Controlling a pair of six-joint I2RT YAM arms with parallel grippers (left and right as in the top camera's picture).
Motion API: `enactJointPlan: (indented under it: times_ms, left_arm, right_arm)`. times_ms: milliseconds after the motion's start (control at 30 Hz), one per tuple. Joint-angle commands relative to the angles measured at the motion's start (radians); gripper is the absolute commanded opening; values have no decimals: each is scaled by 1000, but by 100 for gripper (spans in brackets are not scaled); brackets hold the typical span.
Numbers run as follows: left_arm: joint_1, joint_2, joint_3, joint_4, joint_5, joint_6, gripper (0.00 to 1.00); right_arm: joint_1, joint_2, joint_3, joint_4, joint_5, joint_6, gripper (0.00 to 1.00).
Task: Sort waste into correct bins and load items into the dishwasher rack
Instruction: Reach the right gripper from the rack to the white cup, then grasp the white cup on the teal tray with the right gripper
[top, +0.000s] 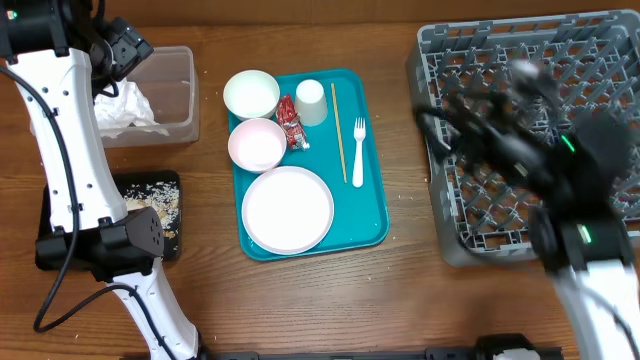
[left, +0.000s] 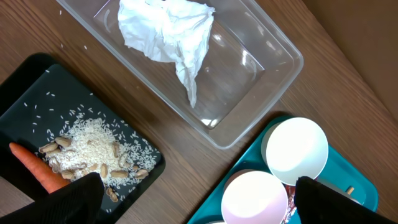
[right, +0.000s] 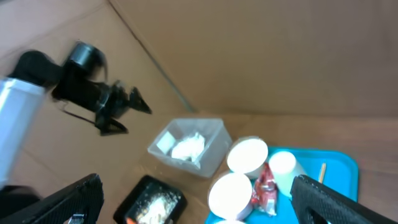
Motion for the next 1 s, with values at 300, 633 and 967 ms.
enactJointPlan:
  times_ms: [300,633,967]
  left_arm:
    - [-2,10,-1,-2,4,20,100]
    - [-2,10,-1,-2,4,20,100]
    - [-2,10,-1,-2,4,20,100]
  right_arm:
    - [380,660,422,-104,764,-147,100]
    - [391,918,422,78,652,-115,99]
    - [427,1037,422,246,660,-172,100]
